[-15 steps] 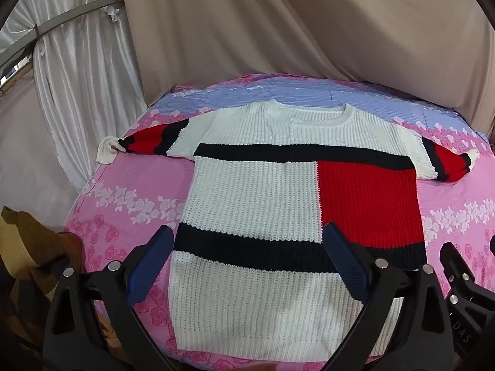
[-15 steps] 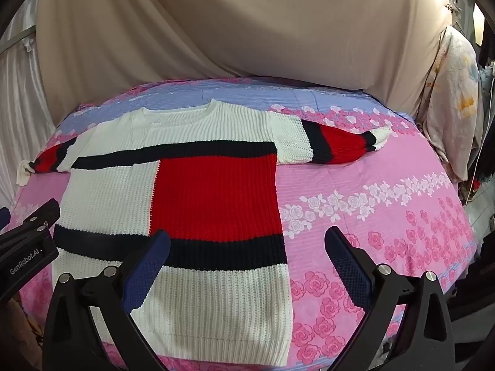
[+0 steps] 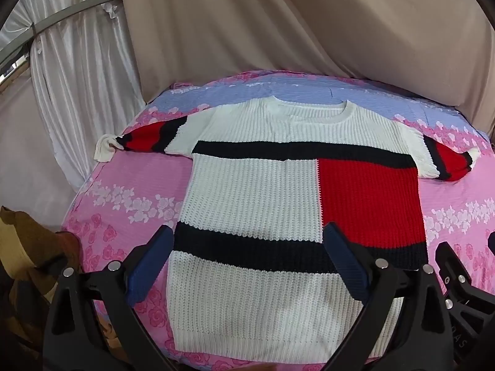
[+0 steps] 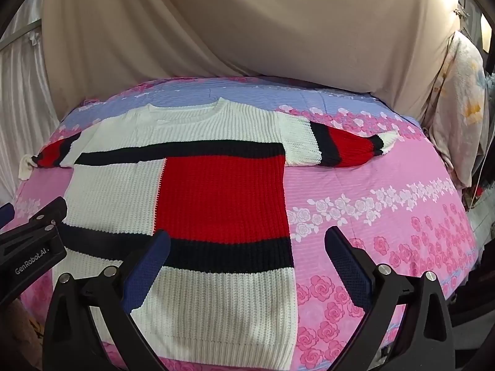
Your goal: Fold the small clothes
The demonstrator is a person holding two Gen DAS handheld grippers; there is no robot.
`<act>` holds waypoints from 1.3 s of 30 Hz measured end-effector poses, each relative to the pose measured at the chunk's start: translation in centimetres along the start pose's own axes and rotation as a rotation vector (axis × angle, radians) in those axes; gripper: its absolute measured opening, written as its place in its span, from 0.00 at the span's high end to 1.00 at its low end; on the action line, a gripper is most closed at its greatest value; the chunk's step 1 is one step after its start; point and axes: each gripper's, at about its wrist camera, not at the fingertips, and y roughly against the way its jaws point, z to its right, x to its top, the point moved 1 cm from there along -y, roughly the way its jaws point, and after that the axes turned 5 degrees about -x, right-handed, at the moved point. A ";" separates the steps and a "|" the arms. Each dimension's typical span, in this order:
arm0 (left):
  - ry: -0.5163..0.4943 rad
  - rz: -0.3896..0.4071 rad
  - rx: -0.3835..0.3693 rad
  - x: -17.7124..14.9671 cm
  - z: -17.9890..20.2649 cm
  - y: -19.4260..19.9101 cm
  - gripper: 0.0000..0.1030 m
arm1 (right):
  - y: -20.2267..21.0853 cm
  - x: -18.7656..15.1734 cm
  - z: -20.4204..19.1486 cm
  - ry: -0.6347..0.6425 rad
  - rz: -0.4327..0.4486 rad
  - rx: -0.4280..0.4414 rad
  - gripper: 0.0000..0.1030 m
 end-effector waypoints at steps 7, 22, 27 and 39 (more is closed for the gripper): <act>0.009 -0.005 -0.008 0.0 -1.0 -0.4 0.08 | -0.1 0.1 -0.5 0.016 0.000 0.001 0.05; 0.008 -0.010 -0.007 0.0 -1.3 -0.5 0.08 | -0.2 0.4 -0.7 0.018 -0.004 -0.002 0.05; 0.007 -0.012 -0.005 0.0 -1.1 -0.6 0.08 | -0.3 0.4 -0.7 0.016 -0.005 -0.002 0.05; 0.000 -0.018 -0.002 -0.3 -0.7 -0.9 0.08 | -0.5 0.3 -0.4 0.016 -0.008 -0.001 0.05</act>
